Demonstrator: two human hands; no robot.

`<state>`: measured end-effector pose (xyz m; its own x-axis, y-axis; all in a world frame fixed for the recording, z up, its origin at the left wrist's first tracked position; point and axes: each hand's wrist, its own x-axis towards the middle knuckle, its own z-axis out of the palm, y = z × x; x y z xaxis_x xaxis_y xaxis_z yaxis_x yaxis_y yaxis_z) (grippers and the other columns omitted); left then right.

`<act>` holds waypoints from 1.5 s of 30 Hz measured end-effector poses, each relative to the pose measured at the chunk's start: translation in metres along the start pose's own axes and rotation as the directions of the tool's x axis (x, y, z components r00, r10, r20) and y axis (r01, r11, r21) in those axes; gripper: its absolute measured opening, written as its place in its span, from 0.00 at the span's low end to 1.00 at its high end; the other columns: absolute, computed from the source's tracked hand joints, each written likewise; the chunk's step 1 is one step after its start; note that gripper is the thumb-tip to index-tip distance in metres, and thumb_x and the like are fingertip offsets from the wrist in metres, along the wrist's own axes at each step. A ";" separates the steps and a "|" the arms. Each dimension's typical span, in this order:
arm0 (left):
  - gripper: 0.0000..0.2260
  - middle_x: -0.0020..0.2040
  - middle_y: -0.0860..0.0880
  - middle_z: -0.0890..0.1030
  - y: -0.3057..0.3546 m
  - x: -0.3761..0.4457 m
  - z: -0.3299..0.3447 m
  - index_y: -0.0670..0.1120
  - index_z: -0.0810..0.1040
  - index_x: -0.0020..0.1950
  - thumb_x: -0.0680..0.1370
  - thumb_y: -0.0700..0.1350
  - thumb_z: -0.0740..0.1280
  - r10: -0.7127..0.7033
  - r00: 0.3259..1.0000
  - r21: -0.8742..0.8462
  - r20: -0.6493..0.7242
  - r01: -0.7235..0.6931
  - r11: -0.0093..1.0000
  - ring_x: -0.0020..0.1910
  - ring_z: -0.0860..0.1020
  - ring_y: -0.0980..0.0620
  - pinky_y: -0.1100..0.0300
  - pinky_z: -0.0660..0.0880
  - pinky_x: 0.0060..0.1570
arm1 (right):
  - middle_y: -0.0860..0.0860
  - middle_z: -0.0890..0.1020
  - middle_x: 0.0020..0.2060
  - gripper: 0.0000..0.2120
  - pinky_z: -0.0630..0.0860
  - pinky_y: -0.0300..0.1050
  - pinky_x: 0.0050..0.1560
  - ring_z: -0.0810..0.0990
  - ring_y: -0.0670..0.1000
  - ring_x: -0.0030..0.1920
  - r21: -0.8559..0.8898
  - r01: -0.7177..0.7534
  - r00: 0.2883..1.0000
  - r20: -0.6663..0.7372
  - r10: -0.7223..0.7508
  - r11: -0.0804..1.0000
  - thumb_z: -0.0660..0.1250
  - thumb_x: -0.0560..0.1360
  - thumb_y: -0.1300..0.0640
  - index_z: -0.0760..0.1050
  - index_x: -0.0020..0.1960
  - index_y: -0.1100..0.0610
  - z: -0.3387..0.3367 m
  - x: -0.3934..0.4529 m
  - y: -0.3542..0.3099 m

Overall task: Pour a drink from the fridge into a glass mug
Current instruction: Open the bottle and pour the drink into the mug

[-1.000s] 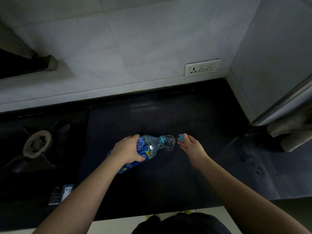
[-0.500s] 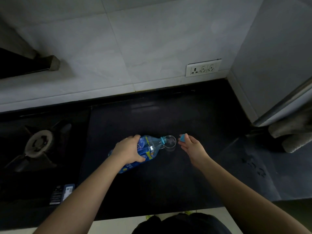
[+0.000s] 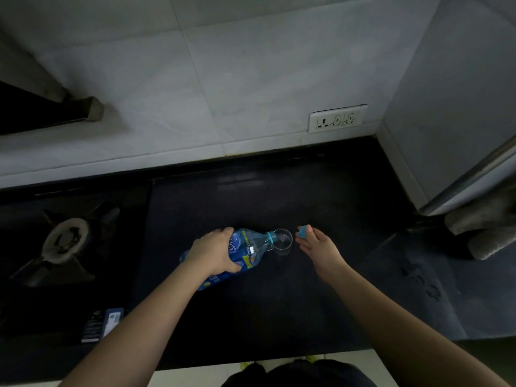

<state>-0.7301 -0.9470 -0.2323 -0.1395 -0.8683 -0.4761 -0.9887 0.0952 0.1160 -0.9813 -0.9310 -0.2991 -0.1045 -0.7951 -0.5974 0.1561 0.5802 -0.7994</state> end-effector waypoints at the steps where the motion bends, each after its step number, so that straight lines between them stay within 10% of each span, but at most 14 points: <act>1: 0.43 0.64 0.50 0.75 0.000 0.000 0.000 0.50 0.64 0.74 0.63 0.61 0.77 0.002 1.000 -0.003 0.000 -0.002 1.000 0.61 0.75 0.49 0.51 0.75 0.58 | 0.52 0.79 0.58 0.15 0.73 0.48 0.66 0.78 0.48 0.58 -0.003 0.003 1.000 0.003 -0.003 1.000 0.57 0.82 0.49 0.75 0.62 0.55 0.001 0.000 0.000; 45: 0.37 0.60 0.51 0.76 0.004 -0.001 0.001 0.52 0.69 0.67 0.63 0.60 0.77 0.027 1.000 -0.018 -0.005 -0.027 0.999 0.57 0.76 0.49 0.49 0.76 0.56 | 0.54 0.79 0.59 0.16 0.73 0.52 0.66 0.79 0.51 0.59 0.055 -0.031 0.999 -0.028 0.033 0.998 0.58 0.82 0.50 0.74 0.64 0.58 0.002 0.002 0.001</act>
<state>-0.7338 -0.9457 -0.2320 -0.1656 -0.8678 -0.4685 -0.9834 0.1096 0.1444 -0.9795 -0.9324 -0.3012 -0.1272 -0.7705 -0.6247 0.2129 0.5939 -0.7759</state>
